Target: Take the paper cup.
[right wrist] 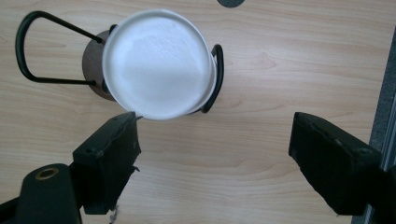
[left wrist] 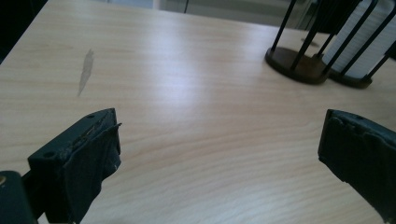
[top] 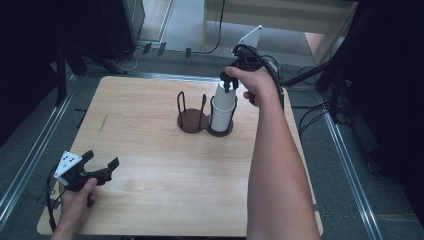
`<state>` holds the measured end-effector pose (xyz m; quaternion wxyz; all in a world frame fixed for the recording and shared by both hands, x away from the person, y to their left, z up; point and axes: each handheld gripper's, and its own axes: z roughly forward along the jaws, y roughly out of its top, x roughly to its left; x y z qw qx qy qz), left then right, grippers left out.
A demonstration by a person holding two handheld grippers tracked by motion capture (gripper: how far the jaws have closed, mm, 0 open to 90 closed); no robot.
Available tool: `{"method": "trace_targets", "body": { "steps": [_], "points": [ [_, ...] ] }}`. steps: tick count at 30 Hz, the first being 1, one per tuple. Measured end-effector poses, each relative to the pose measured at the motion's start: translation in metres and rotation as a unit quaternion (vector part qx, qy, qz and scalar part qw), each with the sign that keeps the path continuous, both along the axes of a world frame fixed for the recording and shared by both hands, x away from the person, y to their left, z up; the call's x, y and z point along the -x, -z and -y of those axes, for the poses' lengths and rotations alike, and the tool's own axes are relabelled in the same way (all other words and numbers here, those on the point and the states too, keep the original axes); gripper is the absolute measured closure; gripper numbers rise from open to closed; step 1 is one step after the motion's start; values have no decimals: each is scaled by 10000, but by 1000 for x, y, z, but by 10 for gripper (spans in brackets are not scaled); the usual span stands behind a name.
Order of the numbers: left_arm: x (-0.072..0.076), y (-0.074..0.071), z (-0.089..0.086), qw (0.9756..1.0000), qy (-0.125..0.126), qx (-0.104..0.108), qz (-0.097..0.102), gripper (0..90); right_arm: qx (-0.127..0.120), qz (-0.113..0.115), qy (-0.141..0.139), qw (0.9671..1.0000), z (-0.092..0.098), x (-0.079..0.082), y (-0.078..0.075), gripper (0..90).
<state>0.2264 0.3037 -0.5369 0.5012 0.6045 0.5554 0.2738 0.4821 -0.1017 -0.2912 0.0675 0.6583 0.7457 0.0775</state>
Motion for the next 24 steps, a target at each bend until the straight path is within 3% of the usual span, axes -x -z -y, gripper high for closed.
{"method": "trace_targets", "body": {
  "steps": [7,8,13,14,24],
  "points": [
    [-11,-9,25,9997,249,-19,68,0,-24,6,-12,10000,-14,-9,-3,182],
    [-14,-11,35,9992,376,-104,78,0,10,-5,-19,10000,-17,-12,-1,182],
    [-22,-14,53,9982,574,-148,95,0,59,-74,-72,9999,-25,-18,9,182],
    [-27,-15,63,9976,674,-140,102,0,74,-72,-25,9999,-28,-20,13,188],
    [-43,-26,106,9927,1169,-149,244,0,63,-182,78,9998,-35,-27,28,250]
  ]
}}
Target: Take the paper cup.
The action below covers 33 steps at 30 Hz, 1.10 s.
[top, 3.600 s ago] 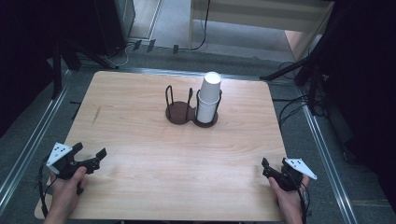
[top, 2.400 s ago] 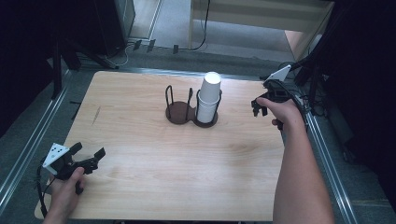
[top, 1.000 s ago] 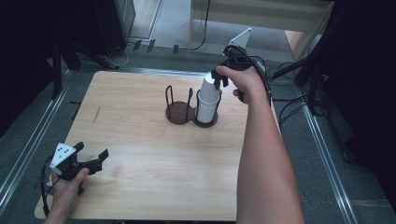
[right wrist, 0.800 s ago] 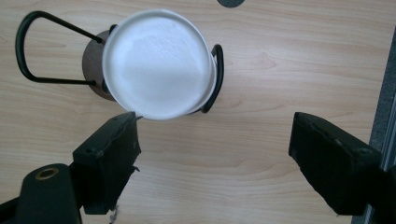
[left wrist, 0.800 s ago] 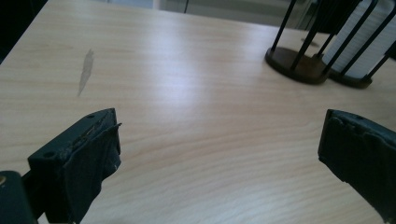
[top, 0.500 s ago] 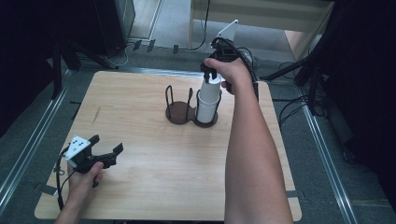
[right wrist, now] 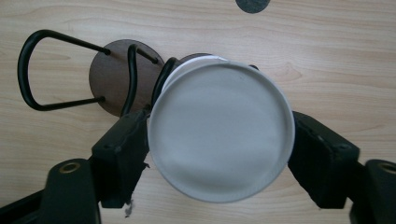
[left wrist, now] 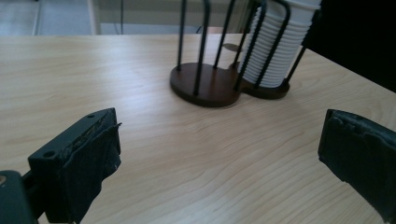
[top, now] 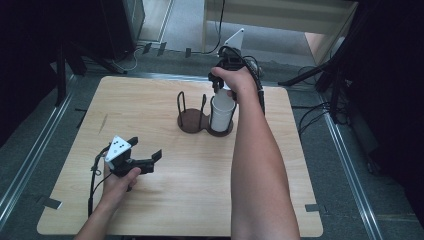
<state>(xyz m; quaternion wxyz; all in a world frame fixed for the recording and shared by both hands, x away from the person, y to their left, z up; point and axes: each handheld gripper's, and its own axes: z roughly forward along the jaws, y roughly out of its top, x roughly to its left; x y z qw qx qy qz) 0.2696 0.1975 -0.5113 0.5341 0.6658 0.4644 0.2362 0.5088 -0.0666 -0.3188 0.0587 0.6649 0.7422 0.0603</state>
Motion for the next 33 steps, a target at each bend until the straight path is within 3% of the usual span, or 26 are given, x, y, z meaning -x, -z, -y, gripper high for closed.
{"method": "trace_targets", "body": {
  "steps": [2,8,13,20,24,33],
  "points": [
    [-5,-3,13,9999,119,-15,17,0,-44,24,99,9999,0,-1,3,315],
    [-12,-5,35,9994,332,-96,27,0,-62,101,63,9999,0,3,0,330],
    [-15,-5,44,9991,422,-98,0,0,-123,131,79,9998,2,5,-7,332],
    [-18,-6,53,9988,477,54,-19,0,-165,257,51,9995,5,12,-34,334],
    [-18,-8,55,9986,521,9,14,0,-163,344,-21,9993,6,17,-51,334],
    [-18,-11,62,9981,607,42,23,0,-171,434,-69,9989,8,26,-71,334]
  ]
}}
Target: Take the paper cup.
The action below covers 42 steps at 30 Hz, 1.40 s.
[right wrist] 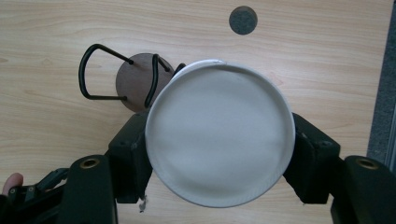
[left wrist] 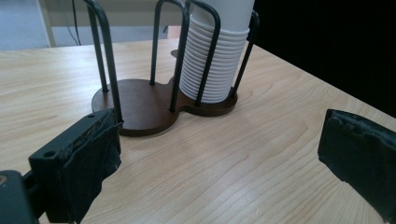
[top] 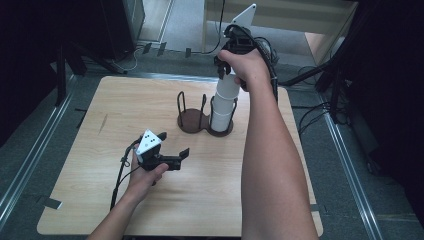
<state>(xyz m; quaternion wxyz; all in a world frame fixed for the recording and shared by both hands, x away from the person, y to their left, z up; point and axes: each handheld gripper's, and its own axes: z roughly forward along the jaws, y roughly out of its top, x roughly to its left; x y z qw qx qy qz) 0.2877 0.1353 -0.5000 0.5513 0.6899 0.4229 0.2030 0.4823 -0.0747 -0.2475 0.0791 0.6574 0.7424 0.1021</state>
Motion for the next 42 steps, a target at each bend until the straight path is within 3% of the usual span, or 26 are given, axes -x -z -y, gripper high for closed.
{"method": "trace_targets", "body": {
  "steps": [7,15,22,30,36,42],
  "points": [
    [-1,-6,14,9999,124,2,47,0,23,81,-78,9999,5,13,-20,333],
    [-2,-11,35,9995,314,-12,99,0,-7,107,-222,9997,10,31,-29,333],
    [-8,-17,52,9991,402,37,136,0,-69,89,-284,9995,13,44,-29,332],
    [-22,-34,74,9980,534,91,337,0,-110,13,-340,9994,19,62,-21,332],
    [-27,-47,85,9963,651,294,485,0,-159,80,-509,9985,24,80,-19,333],
    [-25,-48,91,9954,742,292,522,0,-252,44,-797,9965,22,95,-5,333]
  ]
}}
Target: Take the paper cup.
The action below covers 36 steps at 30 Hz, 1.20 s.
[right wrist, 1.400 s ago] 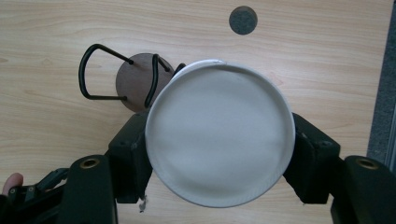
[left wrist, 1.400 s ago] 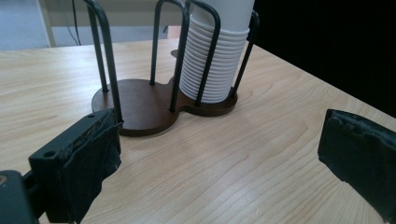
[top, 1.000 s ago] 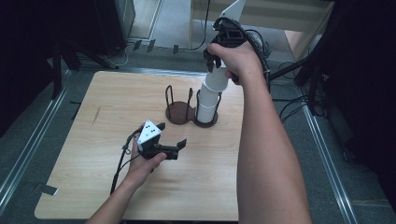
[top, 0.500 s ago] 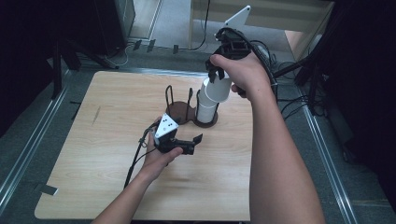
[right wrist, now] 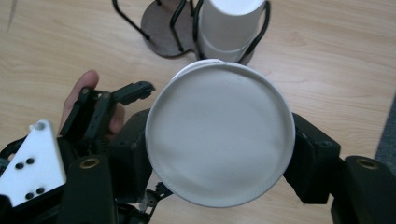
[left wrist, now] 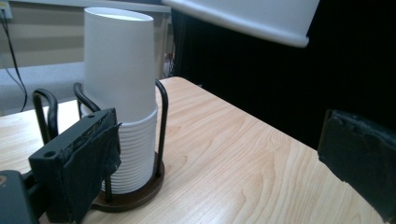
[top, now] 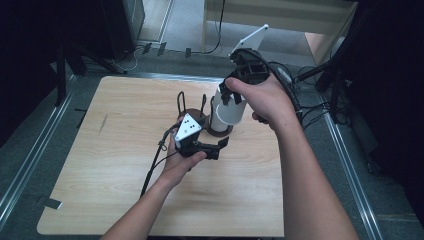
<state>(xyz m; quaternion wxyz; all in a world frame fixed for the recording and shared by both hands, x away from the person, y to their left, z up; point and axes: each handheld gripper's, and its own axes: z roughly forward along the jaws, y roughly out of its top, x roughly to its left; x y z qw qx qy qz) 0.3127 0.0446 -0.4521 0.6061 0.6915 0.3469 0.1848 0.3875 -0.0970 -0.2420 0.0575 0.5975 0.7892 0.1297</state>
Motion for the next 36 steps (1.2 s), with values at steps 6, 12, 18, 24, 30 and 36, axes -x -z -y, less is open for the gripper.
{"method": "trace_targets", "body": {
  "steps": [6,12,18,24,30,36],
  "points": [
    [5,1,1,9995,253,126,116,0,-32,-41,-259,9997,-4,13,15,333],
    [6,2,4,9994,243,101,213,0,70,-148,-417,9990,-6,19,29,333],
    [9,2,10,9991,216,46,366,47,147,-305,-471,9983,-7,21,42,333],
    [7,6,18,9992,186,-98,351,71,203,-401,-620,9971,-14,23,50,332],
    [7,7,21,9991,72,-188,377,144,233,-414,-681,9965,-17,24,51,332],
    [7,7,19,9991,45,-152,403,217,213,-381,-683,9967,-16,24,52,315]
  ]
}}
